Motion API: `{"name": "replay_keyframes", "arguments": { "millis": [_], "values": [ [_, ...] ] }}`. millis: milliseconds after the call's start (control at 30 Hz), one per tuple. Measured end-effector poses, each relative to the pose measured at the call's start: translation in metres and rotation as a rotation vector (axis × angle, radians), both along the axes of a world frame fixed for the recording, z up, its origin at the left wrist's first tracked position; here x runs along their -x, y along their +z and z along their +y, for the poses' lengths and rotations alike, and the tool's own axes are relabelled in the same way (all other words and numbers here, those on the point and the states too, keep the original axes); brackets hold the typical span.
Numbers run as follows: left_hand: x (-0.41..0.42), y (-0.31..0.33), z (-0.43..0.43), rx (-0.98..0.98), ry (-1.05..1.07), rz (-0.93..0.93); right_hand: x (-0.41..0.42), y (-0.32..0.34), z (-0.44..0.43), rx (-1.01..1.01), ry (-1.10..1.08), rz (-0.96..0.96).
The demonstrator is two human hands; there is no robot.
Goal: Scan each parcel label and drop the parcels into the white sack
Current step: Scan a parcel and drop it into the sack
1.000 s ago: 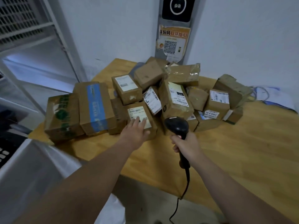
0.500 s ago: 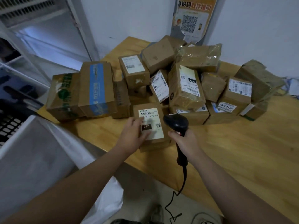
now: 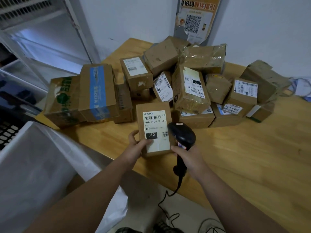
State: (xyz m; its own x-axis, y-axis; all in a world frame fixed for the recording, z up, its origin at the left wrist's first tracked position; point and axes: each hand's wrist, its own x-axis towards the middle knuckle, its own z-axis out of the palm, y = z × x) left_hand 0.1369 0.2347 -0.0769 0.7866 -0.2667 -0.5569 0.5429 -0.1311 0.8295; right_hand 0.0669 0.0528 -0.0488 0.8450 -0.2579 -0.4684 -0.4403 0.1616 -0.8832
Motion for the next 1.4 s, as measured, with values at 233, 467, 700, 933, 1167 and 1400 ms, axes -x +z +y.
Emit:
{"name": "replay_keyframes", "arguments": {
  "millis": [233,467,700,933,1167,1400],
  "values": [
    [-0.007,0.010,0.012,-0.184,-0.077,-0.170,-0.001,0.002,0.014,0.132,-0.055,-0.061],
    [-0.005,0.009,0.005,-0.133,0.013,-0.198,0.004,0.021,0.026,0.166,0.011,-0.133],
    [-0.008,0.010,0.004,-0.096,0.005,-0.211,-0.009,0.041,0.017,0.093,-0.001,-0.091],
    [-0.009,0.011,0.004,-0.080,-0.003,-0.215,-0.015,0.046,0.022,0.133,0.000,-0.024],
    [-0.011,0.015,0.004,-0.098,-0.039,-0.232,-0.010,0.045,0.024,0.147,0.002,0.005],
    [-0.013,0.015,0.005,-0.106,-0.053,-0.220,-0.011,0.047,0.022,0.167,0.021,-0.012]
  ]
}}
